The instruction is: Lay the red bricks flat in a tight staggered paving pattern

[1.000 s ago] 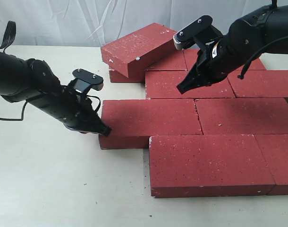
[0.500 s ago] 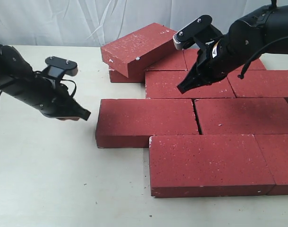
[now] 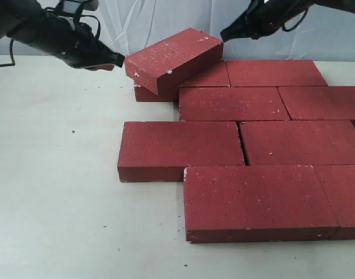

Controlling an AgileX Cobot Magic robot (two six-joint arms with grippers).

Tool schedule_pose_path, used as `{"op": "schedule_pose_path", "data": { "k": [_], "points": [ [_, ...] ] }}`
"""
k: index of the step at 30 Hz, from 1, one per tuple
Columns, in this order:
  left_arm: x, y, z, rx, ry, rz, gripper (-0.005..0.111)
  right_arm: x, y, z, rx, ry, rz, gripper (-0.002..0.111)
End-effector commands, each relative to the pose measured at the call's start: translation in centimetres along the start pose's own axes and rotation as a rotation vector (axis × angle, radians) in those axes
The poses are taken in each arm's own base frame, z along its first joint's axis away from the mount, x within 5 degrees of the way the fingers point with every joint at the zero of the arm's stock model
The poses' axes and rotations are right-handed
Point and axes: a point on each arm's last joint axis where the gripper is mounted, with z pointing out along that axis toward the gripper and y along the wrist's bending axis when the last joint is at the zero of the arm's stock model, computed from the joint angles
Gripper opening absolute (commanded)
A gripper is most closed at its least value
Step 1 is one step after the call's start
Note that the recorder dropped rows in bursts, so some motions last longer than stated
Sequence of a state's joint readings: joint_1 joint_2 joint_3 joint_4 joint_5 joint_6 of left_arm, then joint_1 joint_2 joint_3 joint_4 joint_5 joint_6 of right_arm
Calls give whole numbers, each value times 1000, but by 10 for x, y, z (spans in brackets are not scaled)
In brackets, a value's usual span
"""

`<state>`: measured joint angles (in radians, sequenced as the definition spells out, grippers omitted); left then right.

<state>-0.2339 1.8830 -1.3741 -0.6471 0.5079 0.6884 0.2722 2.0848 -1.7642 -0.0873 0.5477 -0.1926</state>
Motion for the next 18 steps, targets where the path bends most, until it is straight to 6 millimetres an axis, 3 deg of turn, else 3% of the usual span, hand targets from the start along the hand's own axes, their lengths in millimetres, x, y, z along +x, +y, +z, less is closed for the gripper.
{"op": "schedule_pose_path", "data": {
  "k": [1,6,10,18],
  "points": [
    [-9,9,23,62,92,6,0,-25,-9,38,5,-4,8,-1],
    [-9,18,52,89,171,29,0,-41,-23,76,6,-100,84,-1],
    [-9,25,72,77,185,45,0,-38,-30,99,-10,-151,155,-1],
    [-11,31,85,62,166,44,0,-22,-31,128,-29,-182,217,-1]
  ]
}}
